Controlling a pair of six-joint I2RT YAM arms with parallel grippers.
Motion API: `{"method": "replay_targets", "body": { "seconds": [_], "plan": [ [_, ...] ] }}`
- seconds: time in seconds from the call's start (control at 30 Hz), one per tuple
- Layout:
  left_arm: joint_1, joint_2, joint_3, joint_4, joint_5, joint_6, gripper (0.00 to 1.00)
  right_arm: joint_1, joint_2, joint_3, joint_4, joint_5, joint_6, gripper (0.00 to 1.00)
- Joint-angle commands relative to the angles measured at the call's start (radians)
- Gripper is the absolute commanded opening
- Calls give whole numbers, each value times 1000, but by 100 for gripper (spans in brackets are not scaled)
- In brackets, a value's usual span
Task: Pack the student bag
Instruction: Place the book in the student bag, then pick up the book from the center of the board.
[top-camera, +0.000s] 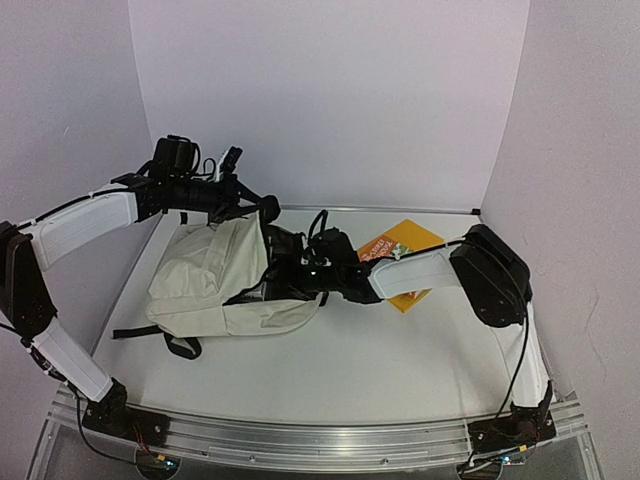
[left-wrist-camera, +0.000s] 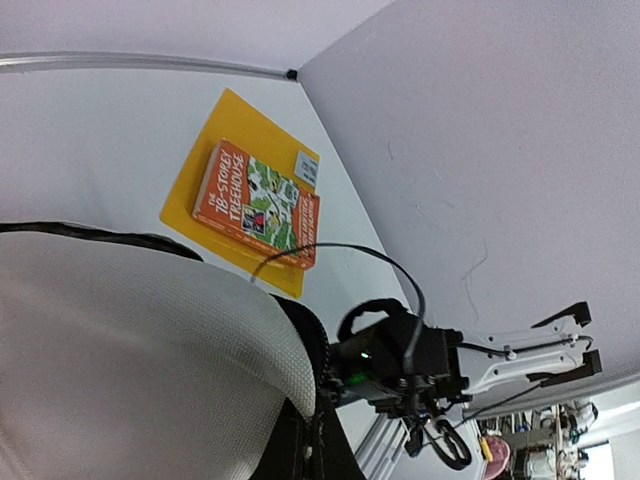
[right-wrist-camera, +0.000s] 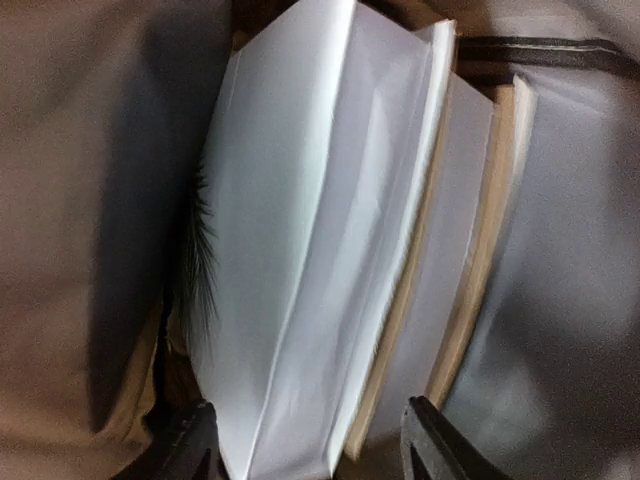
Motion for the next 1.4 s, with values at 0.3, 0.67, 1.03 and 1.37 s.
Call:
{"method": "replay_targets", "body": {
  "seconds": [0.3, 0.67, 1.03, 1.37],
  "plan": [
    [147, -254, -209, 82, -175, -86, 0, -218, -572, -295, -400, 281, -240, 98],
    [161, -278, -260, 81, -170, -121, 0, -615, -470, -325, -442, 113, -424, 96],
    [162, -297, -276, 56, -172, -116, 0, -739, -229, -152, -462, 29, -581, 95],
    [161, -298, -283, 53, -171, -107, 0, -741, -224, -223, -522, -145, -589, 86]
  ]
}}
